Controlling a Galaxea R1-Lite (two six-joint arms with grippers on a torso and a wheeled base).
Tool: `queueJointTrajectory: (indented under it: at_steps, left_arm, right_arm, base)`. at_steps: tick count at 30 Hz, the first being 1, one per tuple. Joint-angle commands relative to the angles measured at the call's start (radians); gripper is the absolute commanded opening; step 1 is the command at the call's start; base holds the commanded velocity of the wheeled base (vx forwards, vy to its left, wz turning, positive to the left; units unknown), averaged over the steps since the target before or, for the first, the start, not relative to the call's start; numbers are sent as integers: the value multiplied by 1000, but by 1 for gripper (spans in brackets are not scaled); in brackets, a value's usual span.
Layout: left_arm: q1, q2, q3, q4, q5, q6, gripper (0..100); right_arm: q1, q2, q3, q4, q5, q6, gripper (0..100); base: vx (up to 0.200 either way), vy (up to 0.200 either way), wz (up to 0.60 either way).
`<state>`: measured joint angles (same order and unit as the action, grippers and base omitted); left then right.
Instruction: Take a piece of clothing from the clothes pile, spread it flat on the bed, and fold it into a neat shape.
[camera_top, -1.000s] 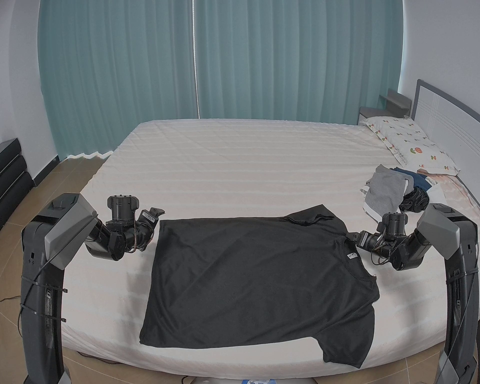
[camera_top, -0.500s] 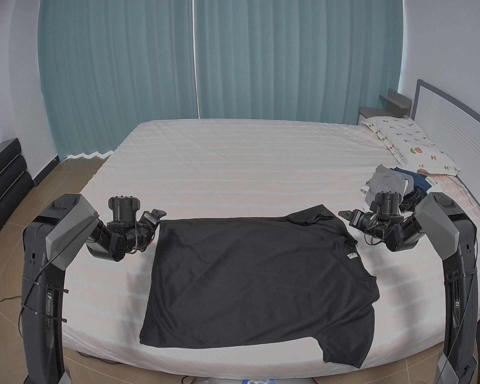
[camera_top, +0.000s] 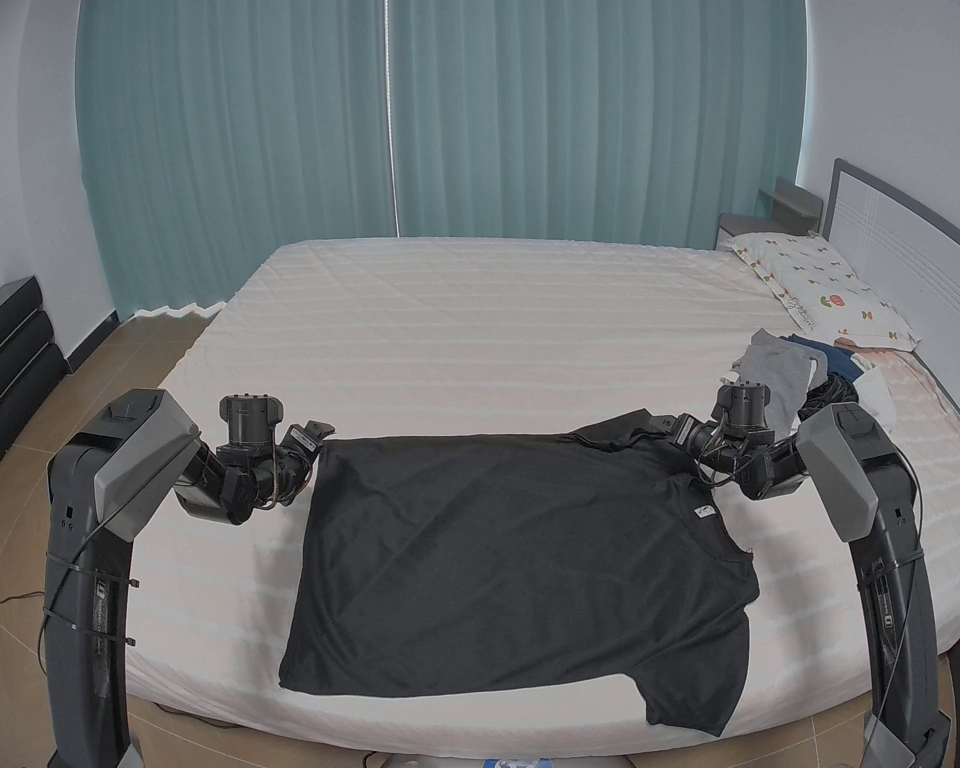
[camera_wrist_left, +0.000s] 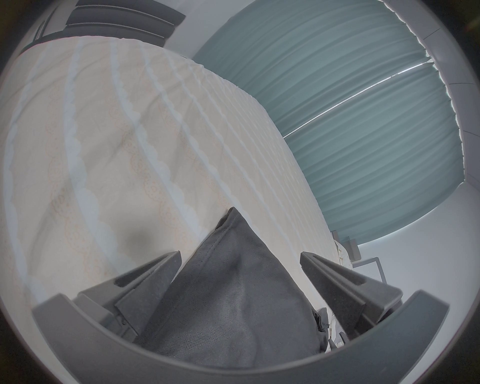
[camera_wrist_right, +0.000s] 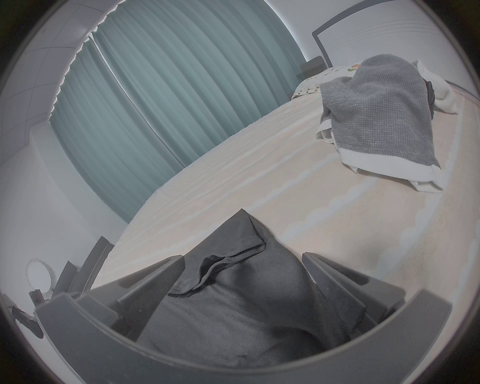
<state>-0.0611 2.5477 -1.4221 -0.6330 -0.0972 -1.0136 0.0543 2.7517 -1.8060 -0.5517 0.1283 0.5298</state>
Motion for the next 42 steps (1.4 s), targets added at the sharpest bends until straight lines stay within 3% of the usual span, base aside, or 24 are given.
queueJointTrajectory:
  at_steps: [1, 11, 16, 20, 26, 30, 35, 39, 42]
  left_arm:
    - [0, 2, 0, -1, 1, 0, 100]
    - [0, -3, 5, -1, 1, 0, 100]
    - [0, -53, 57, -2, 5, 0, 100]
    - [-2, -162, 187, -17, 4, -2, 100]
    - [-17, -256, 255, -74, 1, -5, 100]
    - [-42, -282, 301, -68, 2, -2, 100]
    - [-46, -369, 473, -88, -2, -5, 100]
    - [-52, -415, 615, -109, -9, -2, 100]
    - [-65, -408, 703, -171, -12, -2, 100]
  right_arm:
    - [-1, 40, -27, -5, -15, 4, 100]
    - [-17, 9, -9, -4, -58, 7, 100]
    - [-34, -167, 261, -57, -55, 12, 100]
    - [-50, -340, 580, -274, -3, 18, 100]
    - [-73, -541, 1076, -551, 103, 27, 100]
    - [-77, -600, 1317, -708, 117, 30, 100]
    - [-77, -587, 1499, -892, 132, 38, 100]
    - [-77, -538, 1593, -998, 237, 157, 100]
    - [-91, -512, 1591, -1014, 255, 205, 100]
  base:
    - [0, 0, 0]
    - [0, 0, 0]
    - [0, 0, 0]
    - [0, 0, 0]
    - [0, 0, 0]
    - [0, 0, 0]
    - [-160, 0, 0]
    - [-200, 0, 0]
    - [-200, 0, 0]
